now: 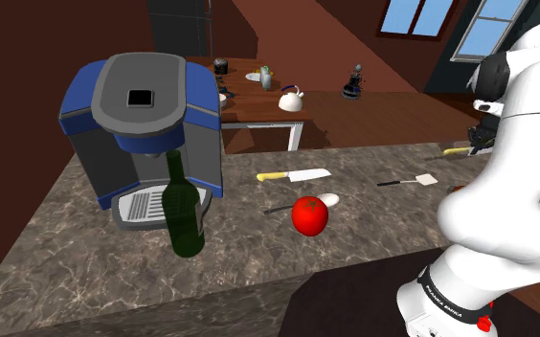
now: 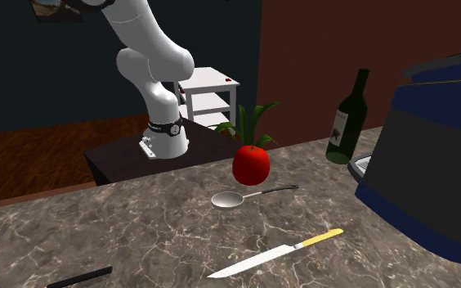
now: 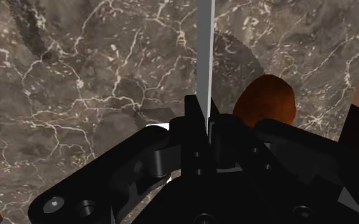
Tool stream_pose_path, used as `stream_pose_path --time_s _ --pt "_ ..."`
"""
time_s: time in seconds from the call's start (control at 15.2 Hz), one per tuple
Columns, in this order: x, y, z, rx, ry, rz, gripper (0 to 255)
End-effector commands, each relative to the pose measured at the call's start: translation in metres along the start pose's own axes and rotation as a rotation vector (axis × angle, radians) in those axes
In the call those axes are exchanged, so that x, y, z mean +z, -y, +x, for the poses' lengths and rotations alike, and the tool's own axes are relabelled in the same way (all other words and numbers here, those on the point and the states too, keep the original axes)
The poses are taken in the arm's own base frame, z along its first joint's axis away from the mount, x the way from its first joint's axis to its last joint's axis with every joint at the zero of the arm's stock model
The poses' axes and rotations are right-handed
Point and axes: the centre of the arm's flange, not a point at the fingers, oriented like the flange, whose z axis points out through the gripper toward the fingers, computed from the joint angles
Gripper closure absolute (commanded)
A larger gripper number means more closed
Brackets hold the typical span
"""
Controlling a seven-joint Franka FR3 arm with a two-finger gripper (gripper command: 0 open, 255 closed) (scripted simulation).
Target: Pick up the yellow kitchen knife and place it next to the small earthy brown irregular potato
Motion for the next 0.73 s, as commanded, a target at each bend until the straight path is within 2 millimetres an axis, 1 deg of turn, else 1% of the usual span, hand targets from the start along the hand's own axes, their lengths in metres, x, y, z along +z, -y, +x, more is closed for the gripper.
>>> stream_pose_path --time_s 0.0,0.66 --pt "0.003 0.004 -0.028 -0.002 -0.002 0.0 255" --pt "0.055 0.003 -0.027 -0.002 -0.002 0.0 255"
